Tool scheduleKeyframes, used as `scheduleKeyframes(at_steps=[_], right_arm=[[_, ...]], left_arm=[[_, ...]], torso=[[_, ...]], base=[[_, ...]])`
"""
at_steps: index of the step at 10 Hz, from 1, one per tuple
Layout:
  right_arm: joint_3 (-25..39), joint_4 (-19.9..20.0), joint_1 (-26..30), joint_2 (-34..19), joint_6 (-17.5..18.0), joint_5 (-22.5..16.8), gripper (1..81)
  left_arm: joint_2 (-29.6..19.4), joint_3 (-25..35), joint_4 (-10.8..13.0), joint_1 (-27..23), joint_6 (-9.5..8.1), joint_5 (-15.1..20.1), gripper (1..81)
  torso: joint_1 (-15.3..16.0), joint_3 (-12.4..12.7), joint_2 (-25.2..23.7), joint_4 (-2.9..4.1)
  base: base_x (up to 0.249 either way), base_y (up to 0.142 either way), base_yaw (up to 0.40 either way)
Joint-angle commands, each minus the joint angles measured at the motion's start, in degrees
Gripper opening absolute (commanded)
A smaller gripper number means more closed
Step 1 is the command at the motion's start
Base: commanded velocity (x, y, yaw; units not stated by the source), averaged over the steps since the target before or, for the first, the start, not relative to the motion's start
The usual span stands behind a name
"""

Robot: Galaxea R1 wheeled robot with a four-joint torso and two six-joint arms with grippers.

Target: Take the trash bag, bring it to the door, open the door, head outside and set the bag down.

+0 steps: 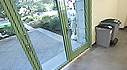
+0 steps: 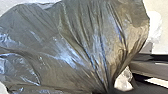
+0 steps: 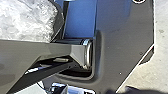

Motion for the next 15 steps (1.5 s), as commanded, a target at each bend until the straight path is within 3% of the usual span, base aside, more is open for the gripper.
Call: scheduleKeyframes(at_steps=[1,15], right_arm=[[0.21,-0.65,2.09,0.28,-0.40,-3.71,81.1],[0.21,-0.73,1.92,0.37,-0.40,-3.71,81.1]], left_arm=[[-0.09,0.10,0.43,-2.18,0.35,3.54,1.0],[0.00,0.10,0.43,-2.18,0.44,3.54,1.0]], torso=[[0.00,0.00,0.00,0.00],[0.00,0.00,0.00,0.00]], base=[[0.100,-0.101,0.000],[0.100,-0.109,0.000]])
